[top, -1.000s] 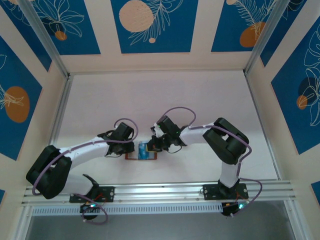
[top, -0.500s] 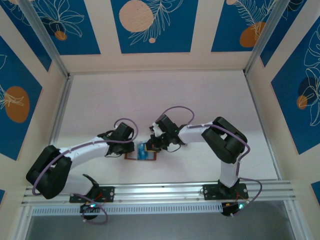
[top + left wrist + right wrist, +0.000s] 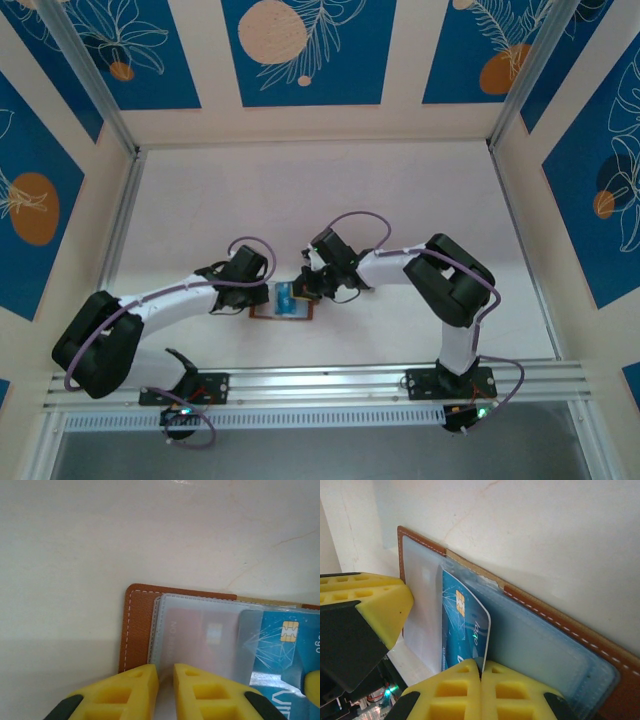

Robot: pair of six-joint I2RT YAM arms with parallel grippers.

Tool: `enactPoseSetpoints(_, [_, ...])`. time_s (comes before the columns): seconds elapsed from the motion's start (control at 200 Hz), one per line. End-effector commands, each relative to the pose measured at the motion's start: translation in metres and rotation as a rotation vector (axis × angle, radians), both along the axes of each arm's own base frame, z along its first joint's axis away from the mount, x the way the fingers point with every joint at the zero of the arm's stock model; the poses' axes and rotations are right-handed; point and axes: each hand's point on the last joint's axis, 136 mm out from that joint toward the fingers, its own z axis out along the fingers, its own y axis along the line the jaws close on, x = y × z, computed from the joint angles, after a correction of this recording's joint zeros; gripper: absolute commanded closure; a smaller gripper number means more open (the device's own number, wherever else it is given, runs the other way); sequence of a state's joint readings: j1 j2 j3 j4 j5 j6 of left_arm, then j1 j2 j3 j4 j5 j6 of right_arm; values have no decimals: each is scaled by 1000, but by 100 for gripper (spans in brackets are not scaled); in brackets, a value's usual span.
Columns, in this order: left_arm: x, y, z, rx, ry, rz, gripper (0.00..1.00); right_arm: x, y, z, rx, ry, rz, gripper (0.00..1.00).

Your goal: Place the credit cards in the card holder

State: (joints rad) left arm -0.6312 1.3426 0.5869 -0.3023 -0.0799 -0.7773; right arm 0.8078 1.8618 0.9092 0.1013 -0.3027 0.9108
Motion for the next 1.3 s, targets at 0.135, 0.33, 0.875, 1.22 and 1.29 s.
enactPoseSetpoints(0.135, [-22, 20, -24, 69, 92, 15, 82, -11, -7, -28, -122, 42, -43, 100])
enactPoseSetpoints(0.33, [-21, 17, -23, 57, 88, 11, 82, -19, 2, -28, -122, 48, -28, 100])
enactPoseSetpoints(0.875, [-20, 22, -5, 67, 35, 30, 83, -20, 16, -39, -124, 84, -26, 100])
enactPoseSetpoints(1.22, [-35, 64, 14, 150, -8, 141, 82, -23, 17, -42, -113, 100, 18, 100])
enactPoseSetpoints(1.29, [-38, 62, 5, 144, 18, 127, 85, -24, 17, -42, -112, 102, 23, 100])
